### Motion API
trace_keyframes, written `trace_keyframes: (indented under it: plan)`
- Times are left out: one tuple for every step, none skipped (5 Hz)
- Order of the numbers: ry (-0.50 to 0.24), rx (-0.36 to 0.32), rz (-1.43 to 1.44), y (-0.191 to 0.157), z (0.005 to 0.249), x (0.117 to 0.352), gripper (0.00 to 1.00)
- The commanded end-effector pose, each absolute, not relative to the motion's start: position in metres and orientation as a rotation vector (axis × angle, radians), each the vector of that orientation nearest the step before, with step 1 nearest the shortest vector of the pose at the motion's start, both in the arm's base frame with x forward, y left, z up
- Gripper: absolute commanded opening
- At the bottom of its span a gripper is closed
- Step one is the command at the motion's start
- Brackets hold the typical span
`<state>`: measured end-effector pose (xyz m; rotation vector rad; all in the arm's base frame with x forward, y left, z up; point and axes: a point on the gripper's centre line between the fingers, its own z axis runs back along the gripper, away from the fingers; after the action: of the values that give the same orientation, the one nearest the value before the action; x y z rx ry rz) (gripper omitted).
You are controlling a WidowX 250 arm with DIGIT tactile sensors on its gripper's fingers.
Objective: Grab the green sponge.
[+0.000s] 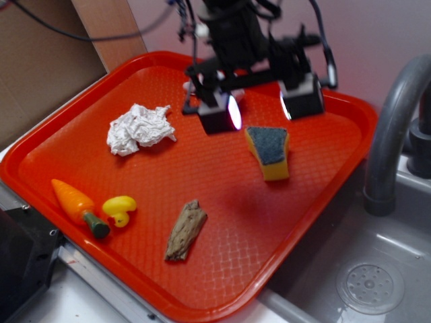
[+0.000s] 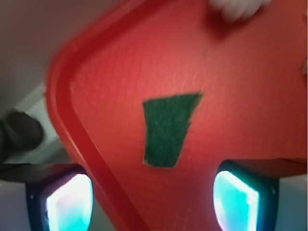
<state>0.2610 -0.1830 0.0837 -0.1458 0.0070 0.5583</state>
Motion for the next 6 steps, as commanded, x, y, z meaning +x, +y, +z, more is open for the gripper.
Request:
trace_keyframes:
  plan:
    - [0.035,-0.120,0.568,-0.189,0.068,0.285,1.00]
    - [0.040,-0.108,0.581,-0.187,0.058,0.291,1.00]
    - [0.055,-0.100,0.616,-0.171,0.059,0.284,1.00]
    - [0.062,-0.079,0.648,-0.157,0.059,0.276,0.00]
    - [0.038,-0.065,0.638,-0.151,0.055,0.271,0.00]
    - [0.013,-0.059,0.574,-0.154,0.054,0.269,0.00]
